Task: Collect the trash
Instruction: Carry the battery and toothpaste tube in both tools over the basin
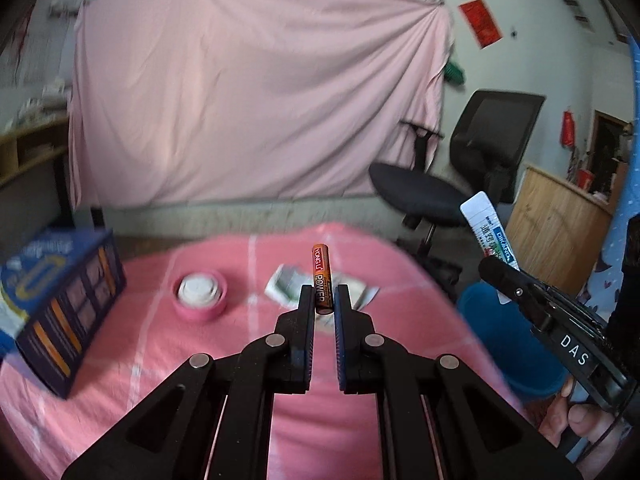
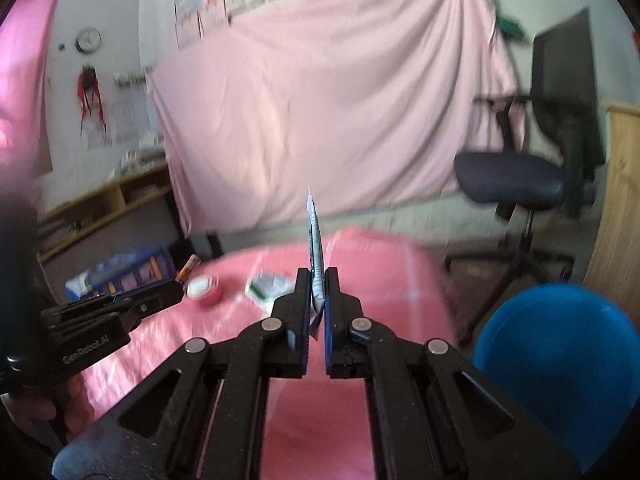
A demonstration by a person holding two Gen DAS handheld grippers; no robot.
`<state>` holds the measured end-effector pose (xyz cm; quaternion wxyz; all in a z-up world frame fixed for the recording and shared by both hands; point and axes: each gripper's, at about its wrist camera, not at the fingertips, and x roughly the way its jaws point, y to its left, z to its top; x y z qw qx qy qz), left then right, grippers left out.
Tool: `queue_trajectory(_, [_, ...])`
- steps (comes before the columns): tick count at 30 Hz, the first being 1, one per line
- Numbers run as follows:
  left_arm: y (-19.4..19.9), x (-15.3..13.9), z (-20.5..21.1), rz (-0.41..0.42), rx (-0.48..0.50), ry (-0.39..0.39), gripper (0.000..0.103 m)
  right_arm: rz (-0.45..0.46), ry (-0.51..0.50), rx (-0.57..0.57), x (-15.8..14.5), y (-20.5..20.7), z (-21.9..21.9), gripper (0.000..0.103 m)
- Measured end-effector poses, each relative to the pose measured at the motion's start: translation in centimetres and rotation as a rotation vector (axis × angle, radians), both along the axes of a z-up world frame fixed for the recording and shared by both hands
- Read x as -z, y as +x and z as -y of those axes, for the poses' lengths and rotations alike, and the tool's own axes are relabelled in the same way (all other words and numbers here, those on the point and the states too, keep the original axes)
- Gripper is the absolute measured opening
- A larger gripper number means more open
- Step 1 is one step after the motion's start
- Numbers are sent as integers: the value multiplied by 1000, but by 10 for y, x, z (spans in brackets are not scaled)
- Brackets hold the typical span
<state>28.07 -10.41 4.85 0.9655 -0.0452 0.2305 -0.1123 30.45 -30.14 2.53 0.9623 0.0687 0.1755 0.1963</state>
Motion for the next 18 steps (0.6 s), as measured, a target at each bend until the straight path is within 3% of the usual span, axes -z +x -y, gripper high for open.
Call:
queue_trajectory(7, [-21, -33, 51, 148, 97, 30, 7, 171, 59, 140, -25, -31, 43, 34])
queue_trajectory(11, [-25, -44, 91, 205, 180, 38, 7, 193, 69, 253, -27, -42, 77, 34])
queue_trajectory(18, [-23, -41, 163, 208, 325, 43, 7, 162, 63, 397, -13, -68, 129, 34])
